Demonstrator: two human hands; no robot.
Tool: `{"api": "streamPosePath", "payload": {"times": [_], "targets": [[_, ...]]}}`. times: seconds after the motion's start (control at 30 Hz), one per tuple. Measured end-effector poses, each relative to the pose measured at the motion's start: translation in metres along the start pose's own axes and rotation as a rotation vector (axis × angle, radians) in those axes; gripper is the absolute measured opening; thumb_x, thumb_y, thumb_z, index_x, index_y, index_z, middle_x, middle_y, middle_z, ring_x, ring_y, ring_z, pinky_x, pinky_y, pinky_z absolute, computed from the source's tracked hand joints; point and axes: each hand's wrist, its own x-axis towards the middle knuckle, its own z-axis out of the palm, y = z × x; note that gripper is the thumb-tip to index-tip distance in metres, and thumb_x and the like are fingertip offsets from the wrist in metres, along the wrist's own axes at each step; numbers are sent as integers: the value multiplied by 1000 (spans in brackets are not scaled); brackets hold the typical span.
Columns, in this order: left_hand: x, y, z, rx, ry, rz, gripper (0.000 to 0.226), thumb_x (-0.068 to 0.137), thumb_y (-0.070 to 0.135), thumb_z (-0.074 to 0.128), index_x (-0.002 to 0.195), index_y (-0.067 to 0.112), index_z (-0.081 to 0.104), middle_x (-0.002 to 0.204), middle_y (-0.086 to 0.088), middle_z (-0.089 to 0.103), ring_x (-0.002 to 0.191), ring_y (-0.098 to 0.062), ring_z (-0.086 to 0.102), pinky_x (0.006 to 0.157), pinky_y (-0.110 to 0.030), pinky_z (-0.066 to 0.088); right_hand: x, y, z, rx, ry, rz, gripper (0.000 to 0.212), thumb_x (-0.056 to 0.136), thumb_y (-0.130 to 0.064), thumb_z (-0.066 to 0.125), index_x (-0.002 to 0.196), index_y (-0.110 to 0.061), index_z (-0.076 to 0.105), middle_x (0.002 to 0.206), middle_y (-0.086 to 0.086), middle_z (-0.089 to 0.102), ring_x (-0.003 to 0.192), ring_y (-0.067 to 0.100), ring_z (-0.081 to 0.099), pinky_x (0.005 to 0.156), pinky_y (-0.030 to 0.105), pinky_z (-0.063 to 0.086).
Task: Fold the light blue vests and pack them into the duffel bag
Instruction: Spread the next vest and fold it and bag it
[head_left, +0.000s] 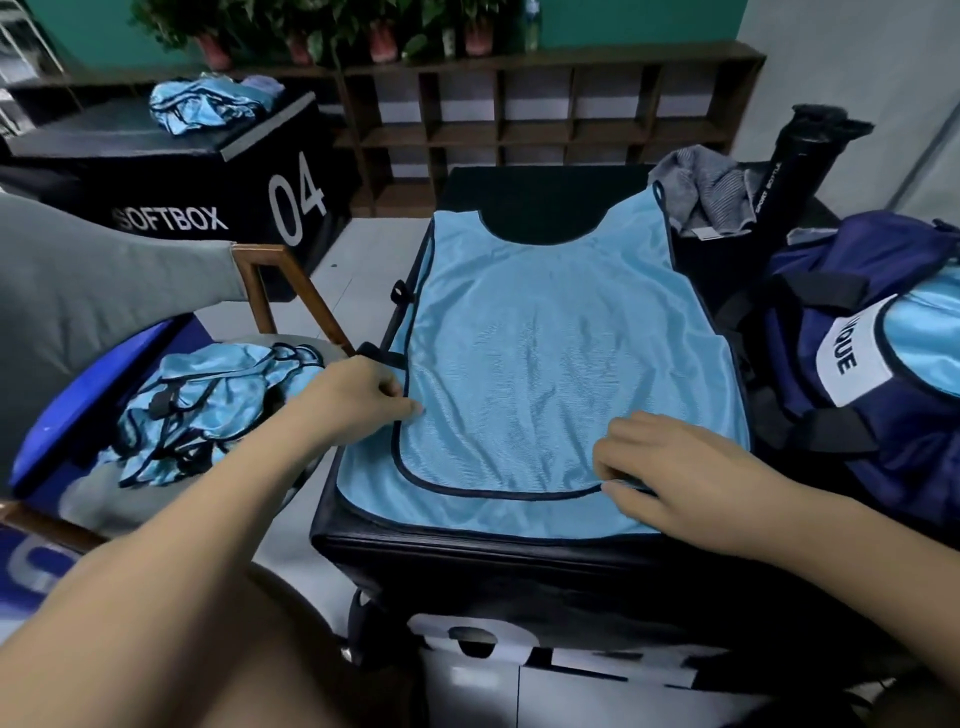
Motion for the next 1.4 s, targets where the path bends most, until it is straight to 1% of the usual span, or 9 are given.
{"api": "streamPosePath", "payload": {"times": [0.17, 0.3, 0.47, 0.57, 0.7, 0.83, 1.07, 1.3, 1.4], "targets": [[-5, -3, -15, -337, -70, -38, 33, 96, 31, 77, 76, 17, 55, 66, -2, 60, 60, -14, 59, 53, -26, 38, 3, -7, -12, 121, 108, 12, 16, 108, -32, 53, 94, -33, 44, 93, -16, 46, 92, 14, 48, 85, 36, 46], [-11, -13, -41, -567, -113, -50, 32, 100, 23, 75, 78, 15, 52, 71, 2, 54, 61, -14, 56, 55, -25, 36, 6, -28, -23, 191, 268, -56, 13, 111, -30, 51, 98, -28, 49, 92, -16, 48, 88, 15, 50, 85, 31, 41], [-17, -30, -50, -406, -214, -60, 35, 94, 28, 82, 83, 9, 54, 61, -3, 44, 50, -13, 40, 48, -22, 31, 6, -36, 1, 88, 213, -170, 3, 108, -29, 56, 110, -26, 55, 100, -24, 42, 91, 9, 48, 87, 28, 40], [-20, -34, -46, -319, -259, -76, 35, 91, 33, 85, 78, 13, 58, 59, -2, 48, 51, -13, 41, 50, -24, 33, 4, -33, 15, 56, 131, -148, 16, 102, -29, 59, 116, -30, 53, 102, -25, 41, 94, 6, 48, 89, 29, 43], [-20, -44, -47, -180, -343, -103, 49, 86, 49, 85, 91, 5, 66, 62, -5, 56, 57, -20, 41, 55, -29, 32, 2, -34, 16, -4, 81, -91, 16, 93, -24, 59, 105, -30, 50, 94, -16, 49, 87, 13, 48, 84, 33, 43], [-22, -49, -49, -197, -352, -102, 56, 87, 43, 86, 99, -5, 62, 64, -9, 52, 58, -19, 40, 54, -28, 31, 1, -37, 5, -7, 89, -55, 15, 90, -21, 56, 94, -30, 44, 85, -14, 43, 78, 13, 41, 79, 33, 42], [-20, -51, -43, -50, -412, -161, 56, 75, 50, 94, 99, 6, 70, 69, -7, 65, 64, -19, 51, 59, -32, 38, -5, -46, -1, 56, 46, -116, 14, 90, -18, 57, 98, -27, 49, 88, -14, 42, 77, 10, 36, 74, 25, 36], [-17, -46, -39, 107, -332, -157, 56, 73, 56, 94, 94, 12, 67, 71, -1, 71, 60, -13, 56, 61, -30, 44, -11, -42, 3, 94, -64, -147, 12, 99, -37, 53, 109, -31, 53, 101, -14, 47, 89, 9, 49, 74, 26, 39], [-17, -34, -35, 227, -43, -43, 49, 77, 54, 90, 90, 18, 60, 78, -2, 65, 67, -18, 52, 62, -34, 40, -12, -42, 1, 93, -61, -159, 16, 101, -42, 51, 112, -32, 55, 104, -14, 49, 91, 10, 51, 76, 30, 44]]}}
